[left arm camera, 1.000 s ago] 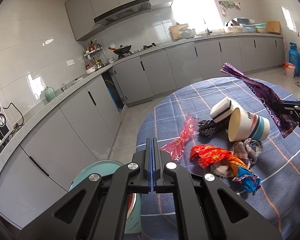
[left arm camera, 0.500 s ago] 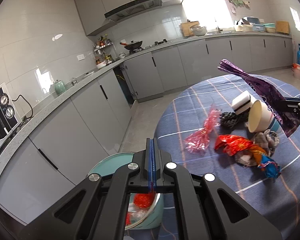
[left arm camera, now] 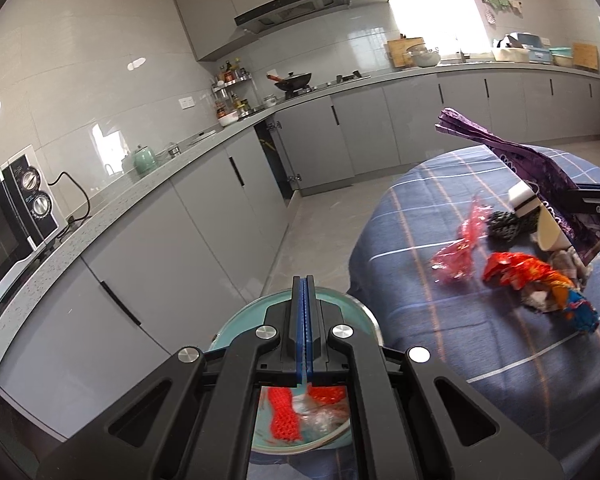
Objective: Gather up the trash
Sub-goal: 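Carry the purple wrapper over the teal bin with the right tool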
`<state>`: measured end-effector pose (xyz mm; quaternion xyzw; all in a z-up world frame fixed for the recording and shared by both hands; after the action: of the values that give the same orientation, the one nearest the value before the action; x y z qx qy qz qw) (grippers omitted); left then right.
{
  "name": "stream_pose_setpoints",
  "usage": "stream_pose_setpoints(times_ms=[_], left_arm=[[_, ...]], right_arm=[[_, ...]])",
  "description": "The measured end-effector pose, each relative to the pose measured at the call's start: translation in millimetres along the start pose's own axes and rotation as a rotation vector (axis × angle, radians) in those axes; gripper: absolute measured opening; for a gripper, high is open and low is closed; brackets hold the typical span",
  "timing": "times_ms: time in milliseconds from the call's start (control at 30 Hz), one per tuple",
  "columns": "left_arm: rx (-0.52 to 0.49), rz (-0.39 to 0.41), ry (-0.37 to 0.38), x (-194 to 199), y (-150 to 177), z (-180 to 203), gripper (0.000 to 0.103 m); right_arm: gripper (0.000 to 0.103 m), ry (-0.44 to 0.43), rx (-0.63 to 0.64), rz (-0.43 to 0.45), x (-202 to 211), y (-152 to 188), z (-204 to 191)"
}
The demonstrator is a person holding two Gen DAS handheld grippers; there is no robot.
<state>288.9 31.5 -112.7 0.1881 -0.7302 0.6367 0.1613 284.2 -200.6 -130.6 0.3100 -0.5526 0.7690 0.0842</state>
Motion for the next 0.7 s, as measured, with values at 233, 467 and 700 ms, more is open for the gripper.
stream_pose_setpoints(times_ms=[233,467,700], left_arm=[[0.016,-0.001,-0.021,-4,0,-20,0.001],[0.037,-0.004,-0.043,-7,2,-40,0.001],[0.049,-0.016,-0.073,-14,10,-62,0.001]], right_arm=[[0.003,-0.029,0.038,0.005,-9,-13,-24],[0.003,-0.053,0.070,0.009,-17,-24,-41],[0.003,-0.084,0.097,0.011,-27,-34,-61]])
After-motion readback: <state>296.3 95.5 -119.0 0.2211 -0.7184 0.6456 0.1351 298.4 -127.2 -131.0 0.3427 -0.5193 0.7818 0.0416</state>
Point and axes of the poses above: each gripper's, at about its wrist camera, not at the fingertips, and x roughly against the way its jaws point, z to its right, y to its underside, the point moved 8 cm from there along -x, roughly the way its jaws point, and after that the axes turned 14 degrees about x, right-handed, at the moved point
